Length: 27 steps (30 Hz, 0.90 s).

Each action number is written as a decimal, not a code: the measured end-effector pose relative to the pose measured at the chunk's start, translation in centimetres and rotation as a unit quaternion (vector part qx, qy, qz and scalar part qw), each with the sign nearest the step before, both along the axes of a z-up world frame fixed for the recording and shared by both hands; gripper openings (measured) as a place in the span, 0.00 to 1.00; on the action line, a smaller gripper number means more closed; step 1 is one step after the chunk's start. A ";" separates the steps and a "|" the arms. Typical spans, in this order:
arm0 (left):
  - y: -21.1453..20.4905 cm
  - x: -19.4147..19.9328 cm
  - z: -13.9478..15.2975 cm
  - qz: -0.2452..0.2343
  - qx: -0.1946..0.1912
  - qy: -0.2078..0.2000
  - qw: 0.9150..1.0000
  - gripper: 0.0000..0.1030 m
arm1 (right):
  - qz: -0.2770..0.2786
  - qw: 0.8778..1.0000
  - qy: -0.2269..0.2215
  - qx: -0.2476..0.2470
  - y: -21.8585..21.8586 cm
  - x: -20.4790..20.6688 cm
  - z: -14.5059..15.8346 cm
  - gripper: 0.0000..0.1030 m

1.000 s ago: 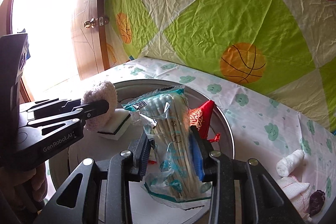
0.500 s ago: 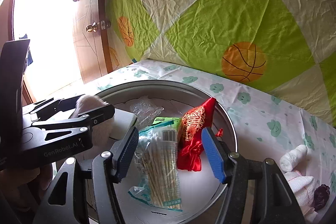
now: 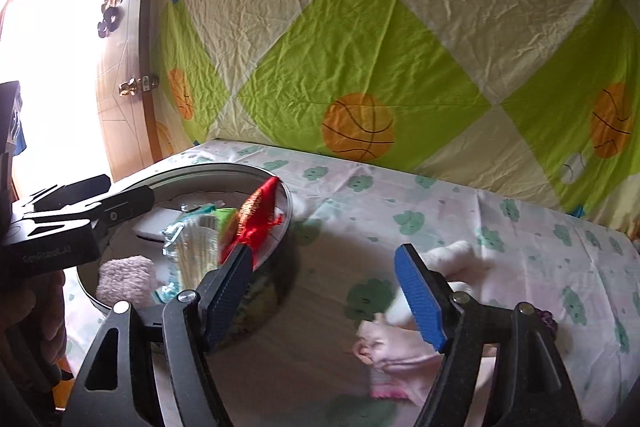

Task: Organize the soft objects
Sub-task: 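Grasp the pink cloth on the bed with the left tool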

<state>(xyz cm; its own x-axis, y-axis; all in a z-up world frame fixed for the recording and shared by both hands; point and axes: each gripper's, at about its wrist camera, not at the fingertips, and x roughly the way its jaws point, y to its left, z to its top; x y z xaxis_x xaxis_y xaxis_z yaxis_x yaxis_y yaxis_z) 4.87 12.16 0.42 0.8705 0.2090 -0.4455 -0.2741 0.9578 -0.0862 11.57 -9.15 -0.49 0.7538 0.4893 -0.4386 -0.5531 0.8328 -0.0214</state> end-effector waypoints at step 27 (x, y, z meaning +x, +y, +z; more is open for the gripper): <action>-20.6 7.3 -3.9 -0.178 0.056 0.098 0.978 0.99 | -0.178 0.982 -0.001 0.056 -15.6 2.2 -1.0 0.79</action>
